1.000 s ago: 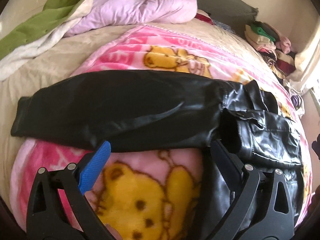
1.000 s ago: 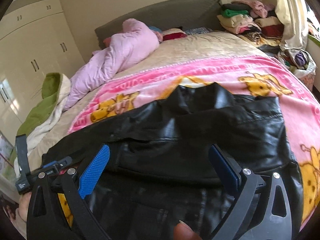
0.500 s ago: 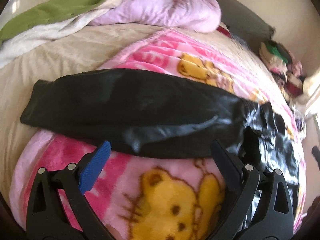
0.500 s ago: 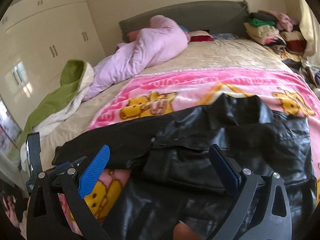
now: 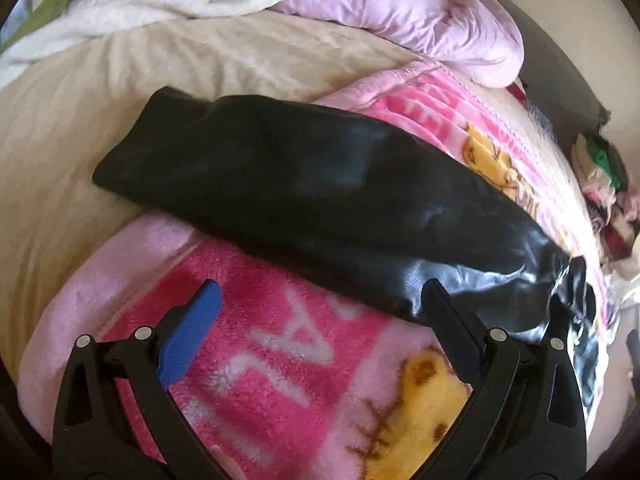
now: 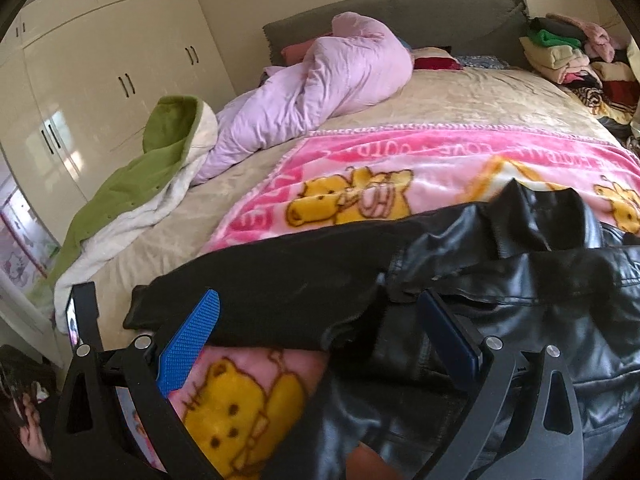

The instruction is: Fold large clothes

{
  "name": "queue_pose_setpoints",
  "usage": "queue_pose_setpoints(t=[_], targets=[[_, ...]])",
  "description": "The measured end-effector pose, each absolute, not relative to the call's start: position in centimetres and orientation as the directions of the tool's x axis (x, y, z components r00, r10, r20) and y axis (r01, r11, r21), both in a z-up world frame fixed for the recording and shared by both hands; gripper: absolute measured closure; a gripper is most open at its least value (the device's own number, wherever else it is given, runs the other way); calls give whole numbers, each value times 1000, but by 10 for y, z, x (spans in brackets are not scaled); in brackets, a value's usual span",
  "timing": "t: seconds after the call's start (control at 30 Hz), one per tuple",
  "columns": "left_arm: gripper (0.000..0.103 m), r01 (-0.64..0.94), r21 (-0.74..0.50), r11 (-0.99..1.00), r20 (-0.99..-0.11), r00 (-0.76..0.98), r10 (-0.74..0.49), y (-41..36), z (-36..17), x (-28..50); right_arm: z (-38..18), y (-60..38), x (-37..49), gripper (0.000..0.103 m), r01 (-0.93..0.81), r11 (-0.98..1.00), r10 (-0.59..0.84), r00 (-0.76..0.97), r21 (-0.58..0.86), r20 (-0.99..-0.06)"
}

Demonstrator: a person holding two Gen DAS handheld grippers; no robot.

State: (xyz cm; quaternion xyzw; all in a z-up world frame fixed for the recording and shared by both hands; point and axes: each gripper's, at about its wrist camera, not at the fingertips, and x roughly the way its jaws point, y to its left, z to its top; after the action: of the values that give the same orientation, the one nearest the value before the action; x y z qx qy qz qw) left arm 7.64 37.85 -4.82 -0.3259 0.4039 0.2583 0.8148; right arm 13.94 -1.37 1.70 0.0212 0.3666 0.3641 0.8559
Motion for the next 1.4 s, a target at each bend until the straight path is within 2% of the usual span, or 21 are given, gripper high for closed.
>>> queue_pose_setpoints(t=[0.3,0.6,0.87,0.9,0.93,0.97,1.0,1.07,1.13,1.4], targets=[[9,-707,-305,638,-837,519,175,379,-58,76,0,-9,133,4,-597,720,660,431,354,-616],[9,-732,-362,577,-815,550,186,397,-68,79,-16,-45,138,4,-510,769,624,466,385,-627],[11,-773,-346,532,-790,545,279,404,-67,91,-21,-73,136,4,-452,793,603,492,407,-629],[17,-760,-356,544,-773,566,285,404,-65,92,-20,-77,135,4,-448,796,600,496,408,-627],[40,-752,-356,555,-761,578,294,406,-62,94,-19,-81,134,4,-443,798,598,502,407,-625],[53,-748,-351,563,-758,580,299,408,-60,96,-18,-86,133,4,-437,802,593,508,407,-624],[57,-734,-363,574,-748,597,289,411,-59,97,-17,-89,133,4,-430,806,589,517,406,-622],[75,-720,-379,581,-740,613,277,417,-59,97,-15,-98,131,4,-415,812,582,538,409,-610],[86,-707,-416,572,-726,637,260,424,-57,92,-15,-106,130,4,-400,815,579,547,419,-604],[98,-585,-487,649,-579,772,263,408,4,78,-10,-127,122,4,-394,811,585,549,433,-597]])
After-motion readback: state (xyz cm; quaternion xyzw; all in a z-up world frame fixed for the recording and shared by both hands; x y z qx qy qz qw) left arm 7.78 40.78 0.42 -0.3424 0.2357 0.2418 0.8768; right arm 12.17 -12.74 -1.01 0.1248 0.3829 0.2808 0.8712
